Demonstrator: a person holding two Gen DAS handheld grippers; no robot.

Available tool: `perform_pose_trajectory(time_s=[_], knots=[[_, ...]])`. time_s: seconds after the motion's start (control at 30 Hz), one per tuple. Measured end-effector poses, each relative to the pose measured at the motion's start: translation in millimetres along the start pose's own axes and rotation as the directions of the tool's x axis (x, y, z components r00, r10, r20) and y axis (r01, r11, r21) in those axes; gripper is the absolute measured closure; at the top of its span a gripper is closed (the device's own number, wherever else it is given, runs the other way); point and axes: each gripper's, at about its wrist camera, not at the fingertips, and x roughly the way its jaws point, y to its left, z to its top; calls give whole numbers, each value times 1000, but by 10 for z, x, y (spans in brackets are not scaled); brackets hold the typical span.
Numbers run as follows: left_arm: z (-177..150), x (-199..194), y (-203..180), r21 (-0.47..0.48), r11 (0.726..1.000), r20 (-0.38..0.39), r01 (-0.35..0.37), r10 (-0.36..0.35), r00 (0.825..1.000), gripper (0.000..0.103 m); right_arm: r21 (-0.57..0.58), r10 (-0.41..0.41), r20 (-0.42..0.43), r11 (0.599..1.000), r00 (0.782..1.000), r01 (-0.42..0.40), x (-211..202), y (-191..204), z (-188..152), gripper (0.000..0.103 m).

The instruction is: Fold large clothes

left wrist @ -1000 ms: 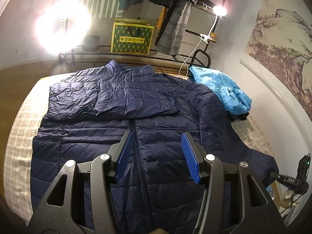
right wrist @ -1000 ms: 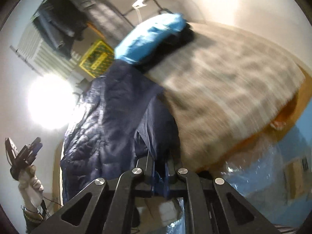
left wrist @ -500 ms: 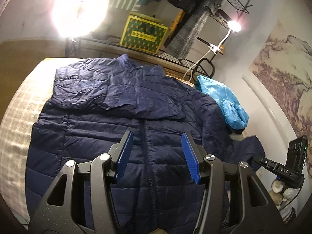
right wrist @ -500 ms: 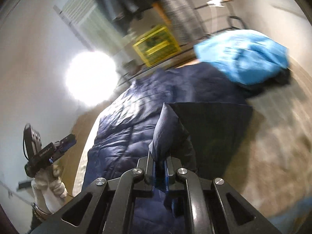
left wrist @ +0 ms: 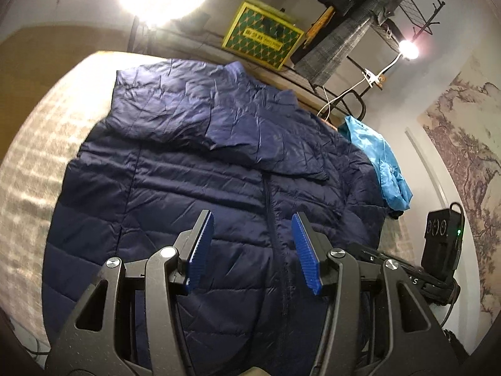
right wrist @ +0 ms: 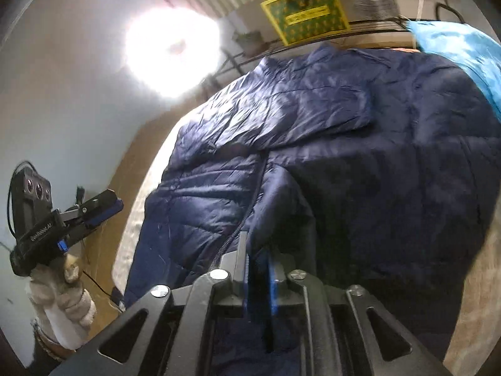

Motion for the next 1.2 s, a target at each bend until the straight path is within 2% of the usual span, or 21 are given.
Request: perform_pose_trajectory(time_s=[0.07,0.17,0.27,0.43,0.53,0.63,0.67,0.7,0.73,0.77,0.8,0.97,1.03,1.1,1.2], knots=[[-28,76,25,-22,1000,-25,18,-19,1000,50,-16,5,8,1000,1000,-5,11,72,43,61],[-100,253,2,-64,995,-88,79,-84,993,50,-6,21,52,1000,998,-21,-140,90,138,61],[-190,441,-121,-56,993,-150,105,-113,982,50,12,-2,134,1000,991,1,-385,72,251,59],[-353,869,-357,-98,984,-265,149,-171,949,46,29,-88,256,996,963,83,-783,-43,429,57],[-407,1097,-511,-84,987,-312,140,-160,937,45,48,-135,301,991,944,126,-954,-154,487,56],[-442,1291,-672,-21,995,-335,100,-101,937,45,103,-152,329,987,932,125,-1104,-339,546,56],[-441,1341,-717,6,997,-333,79,-72,940,45,129,-158,339,984,927,120,-1163,-413,567,56],[-442,1396,-769,32,998,-326,53,-40,945,49,157,-166,352,981,921,117,-1225,-487,588,56],[-429,1434,-803,48,998,-316,38,-21,949,59,174,-171,362,978,916,113,-1269,-526,606,56],[-413,1474,-840,66,997,-313,29,-7,950,83,196,-176,377,975,909,108,-1337,-595,615,56],[-387,1522,-896,93,995,-312,25,6,950,90,222,-183,391,970,902,101,-1401,-660,633,56],[-217,1514,-1173,244,970,-223,-2,58,973,94,315,-183,454,948,872,35,-1692,-923,706,56],[-98,1505,-1240,290,957,-188,-14,72,979,94,320,-189,467,947,864,34,-1761,-963,715,56],[41,1505,-1264,309,951,-164,-23,78,983,94,320,-212,468,946,858,59,-1786,-981,741,56],[322,1516,-1195,299,954,-128,-41,82,988,95,328,-216,460,943,861,61,-1767,-1026,751,56]])
